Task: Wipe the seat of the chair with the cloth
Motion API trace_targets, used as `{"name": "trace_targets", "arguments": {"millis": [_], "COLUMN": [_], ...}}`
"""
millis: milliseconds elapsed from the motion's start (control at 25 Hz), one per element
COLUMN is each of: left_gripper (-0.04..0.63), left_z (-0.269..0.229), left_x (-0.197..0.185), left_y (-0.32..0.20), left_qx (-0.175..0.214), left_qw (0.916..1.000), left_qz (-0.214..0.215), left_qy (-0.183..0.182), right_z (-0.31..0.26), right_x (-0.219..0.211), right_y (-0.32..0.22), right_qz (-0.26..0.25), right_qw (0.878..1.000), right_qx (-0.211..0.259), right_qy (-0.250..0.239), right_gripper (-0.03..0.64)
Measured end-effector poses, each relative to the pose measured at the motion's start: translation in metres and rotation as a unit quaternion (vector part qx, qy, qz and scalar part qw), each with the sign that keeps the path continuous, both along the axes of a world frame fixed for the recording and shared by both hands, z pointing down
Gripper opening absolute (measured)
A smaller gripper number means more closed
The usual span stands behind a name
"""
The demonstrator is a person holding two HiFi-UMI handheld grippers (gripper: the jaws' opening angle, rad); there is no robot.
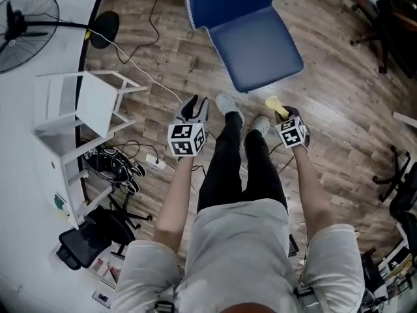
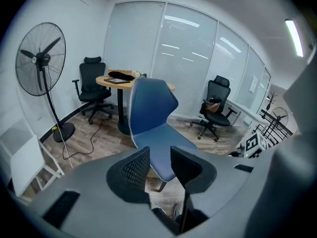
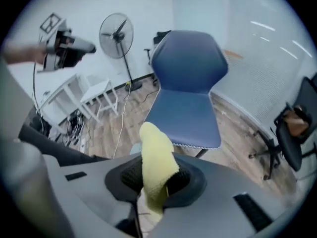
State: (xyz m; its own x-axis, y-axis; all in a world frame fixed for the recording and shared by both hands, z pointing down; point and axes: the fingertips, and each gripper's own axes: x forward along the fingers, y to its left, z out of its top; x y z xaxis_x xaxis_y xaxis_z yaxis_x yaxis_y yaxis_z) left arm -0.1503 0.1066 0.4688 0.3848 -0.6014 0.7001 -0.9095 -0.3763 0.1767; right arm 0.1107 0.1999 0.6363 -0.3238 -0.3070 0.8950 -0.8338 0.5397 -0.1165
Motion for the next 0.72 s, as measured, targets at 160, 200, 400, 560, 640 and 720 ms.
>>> {"name": "trace_targets", "arguments": {"millis": [160, 200, 400, 560, 640, 720], "left_gripper": [0.147, 0.147, 0.147, 0.147, 0.147, 0.147], "left_z": [-0.038, -0.046, -0.082, -0.103, -0.11, -0.115], "left_x": [-0.009, -0.013, -0.019, -0.003, 0.003, 0.017], "left_y": [0.017, 0.022, 0.035, 0.042, 0.046, 0.045], "left_qx": [0.011, 0.012, 0.019, 0.024, 0.023, 0.026], "left_qw": [0.9997, 0.9995, 0.9986, 0.9988, 0.9989, 0.9985], "left_qz": [-0.02, -0.027, -0.049, -0.036, -0.029, -0.021], "left_qy": [0.005, 0.006, 0.009, 0.021, 0.03, 0.043], "right_z": [-0.095, -0.116, -0.198, -0.233, -0.247, -0.262], "right_x": [0.015, 0.015, 0.011, 0.005, -0.001, -0.001], "right_y": [-0.013, -0.015, -0.032, -0.047, -0.05, -0.057], "right_qz": [0.131, 0.156, 0.252, 0.277, 0.277, 0.275], "right_qw": [0.986, 0.98, 0.939, 0.922, 0.92, 0.917], "right_qx": [0.062, 0.077, 0.129, 0.145, 0.148, 0.157], "right_qy": [-0.077, -0.095, -0.197, -0.228, -0.234, -0.241], "right_gripper": [0.077, 0.078, 0.078, 0.078, 0.08, 0.08]}}
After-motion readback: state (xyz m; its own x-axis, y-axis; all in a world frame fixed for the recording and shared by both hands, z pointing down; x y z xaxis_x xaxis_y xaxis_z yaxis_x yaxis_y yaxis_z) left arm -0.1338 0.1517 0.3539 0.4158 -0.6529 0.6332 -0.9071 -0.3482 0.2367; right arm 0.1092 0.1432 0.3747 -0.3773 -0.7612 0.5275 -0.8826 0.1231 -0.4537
